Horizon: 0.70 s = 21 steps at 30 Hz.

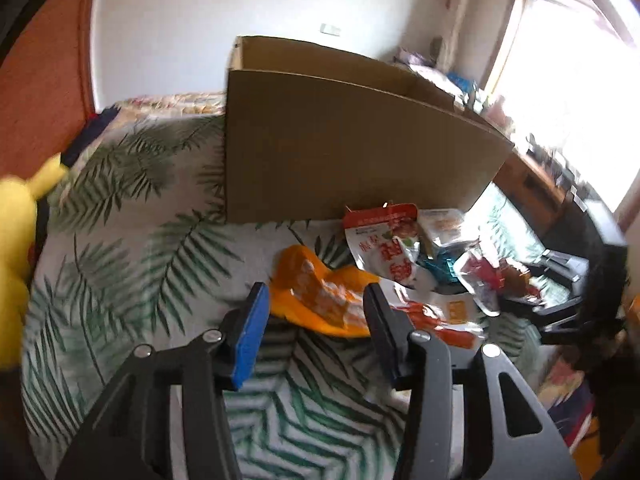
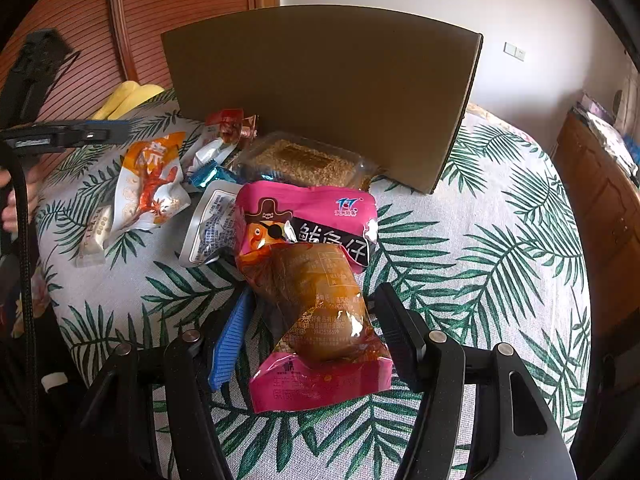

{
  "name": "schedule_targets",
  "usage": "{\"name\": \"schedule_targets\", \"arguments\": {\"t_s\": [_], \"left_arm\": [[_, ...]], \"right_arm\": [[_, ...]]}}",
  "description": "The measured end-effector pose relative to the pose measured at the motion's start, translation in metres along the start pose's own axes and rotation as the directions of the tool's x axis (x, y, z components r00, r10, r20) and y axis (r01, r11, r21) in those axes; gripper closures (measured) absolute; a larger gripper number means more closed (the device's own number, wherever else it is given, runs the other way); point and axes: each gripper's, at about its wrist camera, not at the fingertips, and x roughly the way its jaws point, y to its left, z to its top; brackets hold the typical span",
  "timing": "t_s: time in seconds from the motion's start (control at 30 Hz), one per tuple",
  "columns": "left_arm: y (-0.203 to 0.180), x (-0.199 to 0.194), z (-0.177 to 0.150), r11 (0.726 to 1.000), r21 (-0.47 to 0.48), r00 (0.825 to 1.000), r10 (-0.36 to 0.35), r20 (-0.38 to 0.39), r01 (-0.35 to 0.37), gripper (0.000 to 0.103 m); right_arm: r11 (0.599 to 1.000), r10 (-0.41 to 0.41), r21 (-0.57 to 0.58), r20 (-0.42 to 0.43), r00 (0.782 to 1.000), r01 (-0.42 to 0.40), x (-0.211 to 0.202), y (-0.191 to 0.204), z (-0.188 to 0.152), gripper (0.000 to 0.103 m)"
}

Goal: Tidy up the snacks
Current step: 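Grasp the orange spicy pouch with the left gripper and lift it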

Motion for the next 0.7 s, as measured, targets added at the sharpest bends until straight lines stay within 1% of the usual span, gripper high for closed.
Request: {"name": "schedule_targets", "arguments": {"t_s": [0.1,0.2,0.27,0.37,0.43,0.6,0.63,0.67,0.7], "left_arm": [[0.001,-0.004,-0.010,0.998,-0.063,0.999,-0.030,-0.015,0.029,0.055],[-0.004,0.000,-0.014,0.991,-0.120,0.997,-0.066,-0.049,0.060,0.055],[-0.007,0.005,-0.017,0.984,-0.161,0.993,-0.088,-0.074,0.076,0.055],[-0.008,0.014,-0.019,0.967,-0.226,0.985,-0.141,-0.102,0.116,0.055],[-0.013,0.018,-0.020,0.960,-0.247,0.982,-0.160,-0.102,0.131,0.055],[-0.029,0.026,-0.020,0.962,-0.234,0.981,-0.169,-0.101,0.142,0.056],[-0.031,0.027,-0.020,0.961,-0.232,0.980,-0.174,-0.101,0.147,0.064],[-0.033,0.029,-0.020,0.960,-0.231,0.977,-0.184,-0.104,0.157,0.078],[-0.035,0.031,-0.020,0.959,-0.232,0.976,-0.193,-0.104,0.165,0.082]], "right_arm": [[1.000,0.000,0.000,0.000,1.000,0.000,0.000,0.000,0.000,0.039],[1.000,0.000,0.000,0.000,1.000,0.000,0.000,0.000,0.000,0.039],[1.000,0.000,0.001,0.000,1.000,0.000,0.000,0.000,0.000,0.039],[1.000,0.000,0.000,0.000,1.000,0.000,0.000,0.000,0.000,0.039],[1.000,0.000,0.000,0.000,1.000,0.000,0.000,0.000,0.000,0.039],[1.000,0.000,0.001,0.001,1.000,0.000,0.000,0.000,0.000,0.039],[1.000,0.000,0.001,0.001,1.000,0.000,0.000,0.000,0.000,0.039],[1.000,-0.001,0.000,0.001,1.000,0.001,0.000,0.001,0.000,0.039],[1.000,0.000,0.000,0.001,1.000,0.000,0.000,0.001,0.000,0.039]]}}
